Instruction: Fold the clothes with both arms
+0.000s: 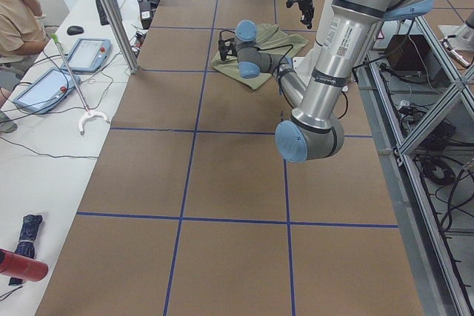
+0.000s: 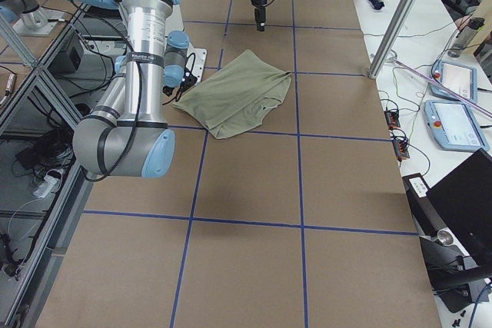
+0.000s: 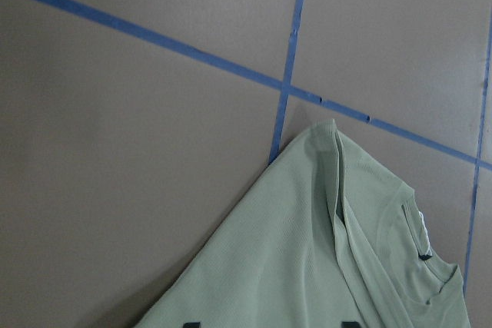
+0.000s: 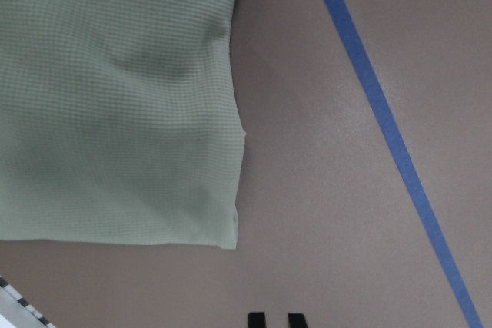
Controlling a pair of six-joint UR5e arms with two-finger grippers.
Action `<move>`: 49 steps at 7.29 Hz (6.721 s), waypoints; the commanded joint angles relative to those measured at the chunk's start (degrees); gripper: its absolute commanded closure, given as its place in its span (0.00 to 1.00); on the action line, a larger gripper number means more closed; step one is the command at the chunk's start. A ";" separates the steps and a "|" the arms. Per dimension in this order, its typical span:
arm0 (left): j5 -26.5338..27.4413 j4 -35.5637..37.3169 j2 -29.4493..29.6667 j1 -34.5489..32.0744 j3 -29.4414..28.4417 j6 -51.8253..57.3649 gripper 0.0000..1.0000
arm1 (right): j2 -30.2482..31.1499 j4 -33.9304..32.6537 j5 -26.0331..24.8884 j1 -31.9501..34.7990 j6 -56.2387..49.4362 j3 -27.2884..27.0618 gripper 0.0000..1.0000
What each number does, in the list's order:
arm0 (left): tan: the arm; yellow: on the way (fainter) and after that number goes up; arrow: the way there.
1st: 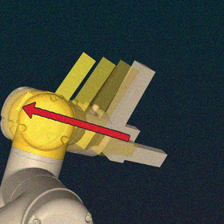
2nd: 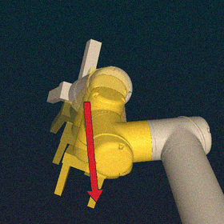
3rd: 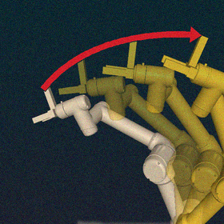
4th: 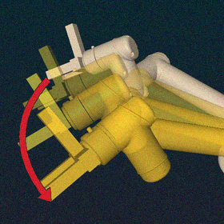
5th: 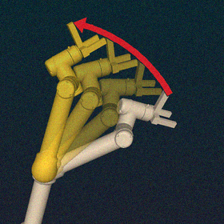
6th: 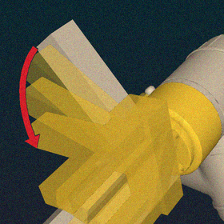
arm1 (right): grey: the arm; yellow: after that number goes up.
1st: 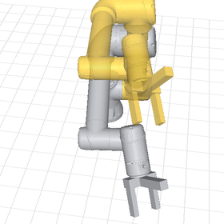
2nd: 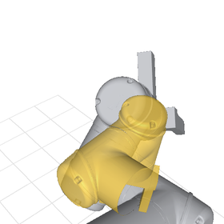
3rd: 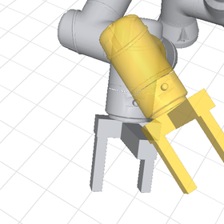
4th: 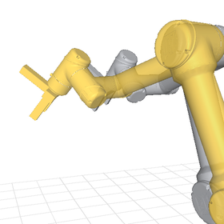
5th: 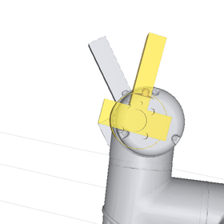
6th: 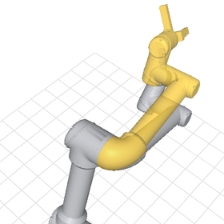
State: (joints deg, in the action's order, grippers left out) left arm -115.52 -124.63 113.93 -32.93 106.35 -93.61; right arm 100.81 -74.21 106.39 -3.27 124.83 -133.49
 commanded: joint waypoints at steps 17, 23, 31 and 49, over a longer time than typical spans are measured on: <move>17.52 12.39 -0.02 10.45 -4.05 2.87 1.00 | -22.33 0.30 -1.10 37.46 -21.12 23.09 0.00; 19.46 -0.19 13.46 -7.65 -28.82 19.61 1.00 | -22.59 0.56 -5.74 37.55 -20.94 22.13 0.00; 10.60 -15.57 12.25 -13.21 -30.93 17.25 0.34 | -29.59 1.00 -11.37 32.83 -21.82 22.82 0.00; 9.52 -12.57 4.90 -12.24 -22.94 12.22 0.34 | -55.99 -43.21 -12.35 18.75 -91.52 35.93 0.36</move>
State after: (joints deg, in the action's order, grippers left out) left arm -106.00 -137.20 118.85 -45.18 83.40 -81.16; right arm 44.91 -117.42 94.21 16.19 33.25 -97.61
